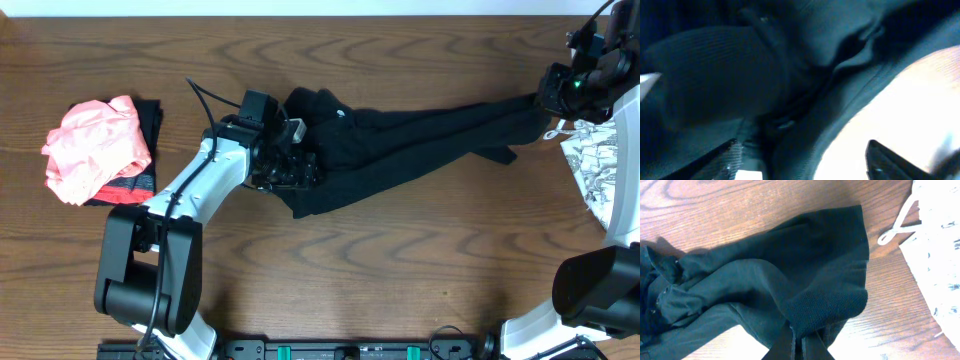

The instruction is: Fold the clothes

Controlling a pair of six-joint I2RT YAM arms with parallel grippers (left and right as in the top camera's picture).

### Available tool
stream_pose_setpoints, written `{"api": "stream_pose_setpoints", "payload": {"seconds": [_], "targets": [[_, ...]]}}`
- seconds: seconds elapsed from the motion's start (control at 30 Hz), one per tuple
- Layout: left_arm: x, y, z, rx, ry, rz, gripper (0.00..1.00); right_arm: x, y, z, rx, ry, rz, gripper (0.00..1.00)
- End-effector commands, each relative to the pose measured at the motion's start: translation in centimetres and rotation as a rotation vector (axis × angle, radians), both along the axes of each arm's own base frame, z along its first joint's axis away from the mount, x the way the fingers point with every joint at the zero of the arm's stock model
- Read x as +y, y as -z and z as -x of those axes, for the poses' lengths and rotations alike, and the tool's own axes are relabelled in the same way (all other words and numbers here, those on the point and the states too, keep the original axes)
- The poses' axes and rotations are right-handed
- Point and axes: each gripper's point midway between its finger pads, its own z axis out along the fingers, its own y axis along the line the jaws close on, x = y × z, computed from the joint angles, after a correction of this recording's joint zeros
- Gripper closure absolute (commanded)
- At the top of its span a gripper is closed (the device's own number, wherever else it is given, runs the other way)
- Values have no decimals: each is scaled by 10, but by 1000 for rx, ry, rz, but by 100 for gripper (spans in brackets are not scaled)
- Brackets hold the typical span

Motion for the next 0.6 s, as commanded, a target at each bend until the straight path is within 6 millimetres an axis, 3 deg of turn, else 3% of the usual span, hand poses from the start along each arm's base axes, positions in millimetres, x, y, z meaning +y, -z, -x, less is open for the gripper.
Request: {"api": "stream_pose_setpoints", "payload": {"seconds": [0.0,0.23,0.47,0.57], "targets": [[-16,-5,8,15,48,70,27,-4,-5,1,-9,3,25,99],[-31,-5,18,17,95,70,44,-3,-4,2,-3,3,24,99],[-31,-5,18,17,97,69,49,-3,-4,3,-1,3,23,99],[-23,1,16,6,81,7,51,-3,-3,3,2,3,22,99]]}}
